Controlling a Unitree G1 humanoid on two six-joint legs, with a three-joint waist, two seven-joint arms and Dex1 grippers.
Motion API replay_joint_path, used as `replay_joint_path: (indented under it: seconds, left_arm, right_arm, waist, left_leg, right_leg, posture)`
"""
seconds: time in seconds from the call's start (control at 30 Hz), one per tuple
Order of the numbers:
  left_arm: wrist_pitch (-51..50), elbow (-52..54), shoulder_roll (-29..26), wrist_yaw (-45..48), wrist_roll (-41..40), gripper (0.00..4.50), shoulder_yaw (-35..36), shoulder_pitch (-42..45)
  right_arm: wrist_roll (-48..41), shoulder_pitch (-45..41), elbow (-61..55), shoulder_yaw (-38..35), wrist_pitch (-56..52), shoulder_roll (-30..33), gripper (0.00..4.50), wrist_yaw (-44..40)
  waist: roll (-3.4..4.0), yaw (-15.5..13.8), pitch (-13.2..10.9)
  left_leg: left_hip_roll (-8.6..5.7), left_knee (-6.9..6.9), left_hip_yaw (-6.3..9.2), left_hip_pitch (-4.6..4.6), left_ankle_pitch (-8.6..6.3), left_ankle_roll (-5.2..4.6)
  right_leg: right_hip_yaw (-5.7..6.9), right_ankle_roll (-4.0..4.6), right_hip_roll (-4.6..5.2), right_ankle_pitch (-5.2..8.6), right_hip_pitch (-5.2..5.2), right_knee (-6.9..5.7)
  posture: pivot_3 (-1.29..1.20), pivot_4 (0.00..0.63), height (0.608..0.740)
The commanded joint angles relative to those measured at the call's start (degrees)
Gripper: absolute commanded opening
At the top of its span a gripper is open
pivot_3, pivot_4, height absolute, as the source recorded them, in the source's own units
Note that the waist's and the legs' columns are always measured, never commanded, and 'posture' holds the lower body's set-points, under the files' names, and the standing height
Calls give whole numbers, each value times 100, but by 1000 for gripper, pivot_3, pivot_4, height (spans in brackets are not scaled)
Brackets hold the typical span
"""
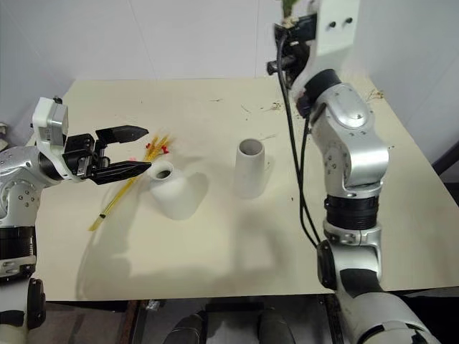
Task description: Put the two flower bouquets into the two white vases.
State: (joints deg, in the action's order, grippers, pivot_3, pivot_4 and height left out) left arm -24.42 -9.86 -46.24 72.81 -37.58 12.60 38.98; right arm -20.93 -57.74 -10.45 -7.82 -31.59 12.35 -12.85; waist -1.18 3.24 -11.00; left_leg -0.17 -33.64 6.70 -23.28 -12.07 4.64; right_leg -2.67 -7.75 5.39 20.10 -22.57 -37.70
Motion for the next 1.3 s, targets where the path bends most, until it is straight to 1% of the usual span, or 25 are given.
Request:
replay_joint_path:
  seconds: [0.03, 0.17, 0.3, 0.37, 0.47, 0.63, 0.83, 1.07, 1.23, 1.3]
  left_arm:
    - [95, 44, -45, 33, 40, 4500, 62, 153]
    - [116, 21, -37, 49, 50, 4500, 42, 186]
    - [158, -67, -1, 79, 94, 4500, 12, 271]
    - [174, -94, 18, 90, 113, 4500, 2, 310]
    - [197, -142, 32, 106, 133, 4500, -15, 367]
    - [206, -121, 30, 99, 126, 4500, -3, 360]
    - [166, -29, -11, 45, 101, 4500, 58, 254]
    - [137, 3, -35, 23, 88, 4500, 90, 208]
    - [126, 8, -16, -1, 89, 4500, 74, 225]
    - [129, 5, -11, -3, 90, 4500, 70, 224]
  right_arm:
    - [-465, 280, -675, -2, -137, -208, 123, -33]
    - [-712, 746, -909, 74, -269, -369, 123, -16]
    - [-417, 1114, -357, 252, 281, -363, 123, -286]
    - [-278, 1095, -29, 298, 573, -320, 123, -421]
    - [-164, 796, 564, 219, 1012, -331, 123, -532]
    - [-122, 553, 1118, 203, 1415, -381, 123, -674]
    - [-208, 579, 1099, 242, 1356, -427, 123, -712]
    - [-232, 841, 956, 324, 1239, -456, 123, -743]
    - [-97, 965, 1144, 392, 1420, -513, 123, -749]
    - [-40, 1000, 1194, 394, 1498, -523, 834, -730]
  waist:
    - [0, -21, 0]
    - [0, -21, 0]
    - [0, -1, 0]
    - [0, 18, 0]
    - [0, 24, 0]
    - [0, 14, 0]
    - [0, 17, 0]
    - [0, 10, 0]
    - [0, 20, 0]
    - [0, 17, 0]
  left_leg:
    - [-1, -4, 1, 0, 0, 0]
    - [-4, -15, 3, 1, 0, 1]
    - [-2, -15, 4, 5, 1, 0]
    - [-2, -15, 1, 8, 1, 0]
    - [0, -12, 1, 9, 1, 0]
    - [0, -7, 1, 8, 1, 1]
    - [1, -2, 1, 7, 1, 1]
    - [0, -4, 1, 7, 1, 1]
    - [1, -3, 1, 7, 1, 1]
    - [1, -3, 1, 7, 1, 1]
  right_leg:
    - [0, 0, 1, 0, 1, -2]
    - [-1, 0, 0, -2, 6, -6]
    - [-2, 0, -4, -3, 5, -13]
    - [-6, 0, -5, -3, 5, -13]
    - [-7, 0, -8, -3, 3, -13]
    - [-6, 0, -7, -3, 2, -9]
    - [-6, 0, -7, -3, 1, -5]
    - [-6, 0, -7, -3, 1, -6]
    - [-7, 0, -7, -3, 0, -7]
    - [-7, 0, -7, -3, 0, -7]
  posture:
    - [0, 150, 740]
    - [0, 150, 740]
    - [0, 150, 740]
    - [0, 150, 740]
    - [0, 150, 740]
    - [0, 150, 740]
    - [0, 150, 740]
    - [0, 150, 740]
    - [0, 150, 740]
    - [0, 150, 740]
